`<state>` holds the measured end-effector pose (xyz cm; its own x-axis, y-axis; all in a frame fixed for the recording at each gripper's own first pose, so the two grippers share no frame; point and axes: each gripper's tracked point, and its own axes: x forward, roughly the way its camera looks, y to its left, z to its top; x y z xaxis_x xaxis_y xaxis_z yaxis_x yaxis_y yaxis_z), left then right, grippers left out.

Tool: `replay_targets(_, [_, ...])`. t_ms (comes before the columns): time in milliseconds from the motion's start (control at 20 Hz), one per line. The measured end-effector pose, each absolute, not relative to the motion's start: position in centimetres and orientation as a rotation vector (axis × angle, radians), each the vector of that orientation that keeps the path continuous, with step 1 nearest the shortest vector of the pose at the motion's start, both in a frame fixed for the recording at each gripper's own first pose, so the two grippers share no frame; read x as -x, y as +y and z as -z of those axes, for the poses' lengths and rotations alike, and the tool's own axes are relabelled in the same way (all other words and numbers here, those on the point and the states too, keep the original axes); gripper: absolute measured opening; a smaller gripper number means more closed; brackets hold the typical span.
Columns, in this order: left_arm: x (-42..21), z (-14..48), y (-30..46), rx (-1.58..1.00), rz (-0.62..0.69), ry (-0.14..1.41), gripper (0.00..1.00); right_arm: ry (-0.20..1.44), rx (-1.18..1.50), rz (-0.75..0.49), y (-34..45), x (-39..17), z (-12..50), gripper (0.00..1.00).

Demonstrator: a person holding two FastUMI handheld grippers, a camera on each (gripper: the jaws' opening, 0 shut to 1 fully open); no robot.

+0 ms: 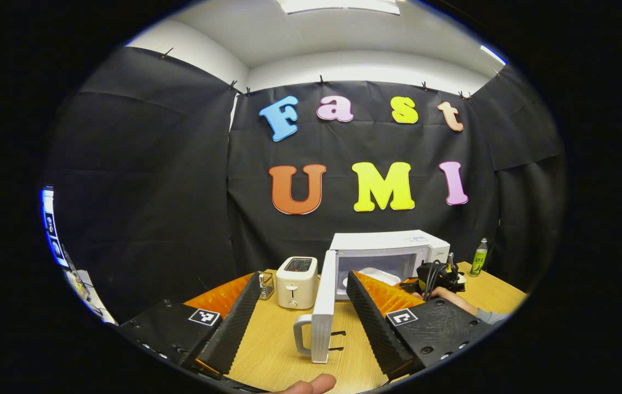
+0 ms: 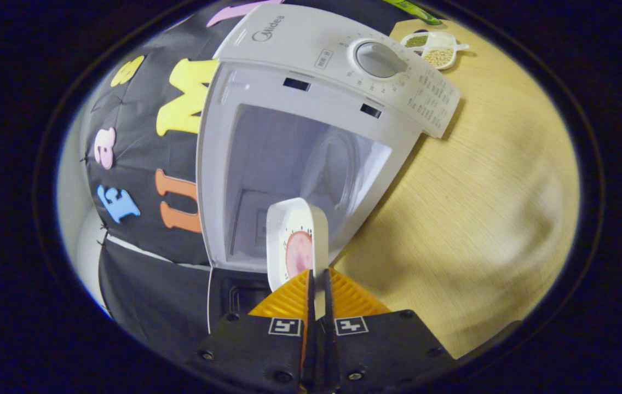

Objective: Open the microwave oven with the left hand, put the food in, and close the microwave oven.

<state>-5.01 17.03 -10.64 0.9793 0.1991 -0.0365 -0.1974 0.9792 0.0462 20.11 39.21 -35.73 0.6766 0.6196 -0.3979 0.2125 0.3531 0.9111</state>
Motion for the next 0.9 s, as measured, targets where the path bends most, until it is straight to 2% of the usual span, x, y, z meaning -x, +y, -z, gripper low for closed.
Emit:
replay_targets(100, [5.0,10.8,17.7,-0.046,-0.209,0.042,0.83,0.744,-1.257,-0.276,39.7,-22.3,35.7,0.09])
replay_targets(150, [4.9,10.8,18.0,-0.048,-0.211,0.04,0.95,0.703,-1.278,-0.256,39.9,-23.4,35.8,0.09])
replay_targets(350, [4.7,11.2,19.2,-0.045,-0.222,0.047,0.95,0.574,-1.366,-0.152,40.2,-27.4,36.7,0.09])
replay_targets(600, [4.5,12.4,20.0,-0.047,-0.243,0.08,0.95,0.475,-1.358,-0.123,40.9,-30.0,37.1,0.09])
replay_targets(650, [4.6,12.5,20.0,-0.046,-0.244,0.083,0.95,0.465,-1.334,-0.108,40.9,-30.2,37.5,0.0])
replay_targets(700, [4.7,12.6,19.8,-0.043,-0.24,0.083,0.95,0.46,-1.307,-0.1,40.9,-30.4,37.9,0.1])
replay_targets(900, [4.7,13.0,19.4,-0.039,-0.212,0.101,0.94,0.487,-1.26,-0.099,42.0,-30.7,40.7,0.12])
